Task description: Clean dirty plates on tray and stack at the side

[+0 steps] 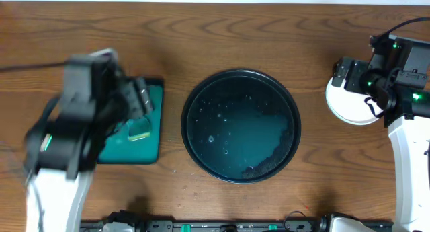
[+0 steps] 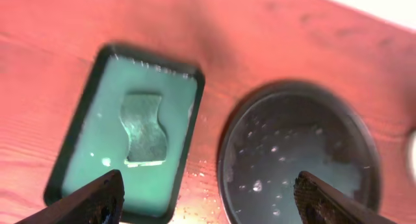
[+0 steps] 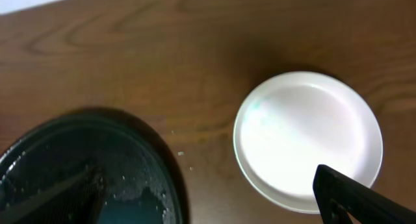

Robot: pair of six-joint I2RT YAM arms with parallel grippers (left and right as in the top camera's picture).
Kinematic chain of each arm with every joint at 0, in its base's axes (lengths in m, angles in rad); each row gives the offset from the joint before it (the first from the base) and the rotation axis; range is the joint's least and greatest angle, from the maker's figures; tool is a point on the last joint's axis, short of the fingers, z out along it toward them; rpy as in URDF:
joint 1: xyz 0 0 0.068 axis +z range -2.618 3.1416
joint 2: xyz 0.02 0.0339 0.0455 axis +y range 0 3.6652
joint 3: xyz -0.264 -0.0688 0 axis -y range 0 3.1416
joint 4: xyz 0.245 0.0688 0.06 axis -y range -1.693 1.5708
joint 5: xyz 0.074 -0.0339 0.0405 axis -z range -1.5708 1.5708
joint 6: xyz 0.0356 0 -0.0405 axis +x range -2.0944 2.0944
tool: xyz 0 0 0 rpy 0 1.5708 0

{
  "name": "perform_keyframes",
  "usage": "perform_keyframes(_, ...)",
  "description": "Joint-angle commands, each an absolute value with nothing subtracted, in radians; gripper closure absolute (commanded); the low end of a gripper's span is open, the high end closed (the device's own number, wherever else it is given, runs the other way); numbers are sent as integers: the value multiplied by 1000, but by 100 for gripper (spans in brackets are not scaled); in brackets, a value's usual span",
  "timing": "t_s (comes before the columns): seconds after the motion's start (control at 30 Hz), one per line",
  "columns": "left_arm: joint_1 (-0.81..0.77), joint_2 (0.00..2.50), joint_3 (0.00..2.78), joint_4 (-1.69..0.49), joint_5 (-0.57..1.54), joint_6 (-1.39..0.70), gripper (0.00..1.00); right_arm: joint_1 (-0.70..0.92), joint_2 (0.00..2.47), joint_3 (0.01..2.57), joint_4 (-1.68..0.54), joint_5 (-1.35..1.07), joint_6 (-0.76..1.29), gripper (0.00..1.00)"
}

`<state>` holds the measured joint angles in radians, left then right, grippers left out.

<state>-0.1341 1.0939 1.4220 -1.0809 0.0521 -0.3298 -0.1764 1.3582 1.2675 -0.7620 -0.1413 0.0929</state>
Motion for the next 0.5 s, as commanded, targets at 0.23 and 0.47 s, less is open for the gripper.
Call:
perform_keyframes(0.23, -134, 733, 1441, -1110, 33, -307, 16, -169, 1348, 1269, -828, -128, 73, 1)
perform_keyframes(0.47, -134, 684, 1441, -1111, 33, -307, 16, -169, 1348, 1269, -828, -128, 73, 1)
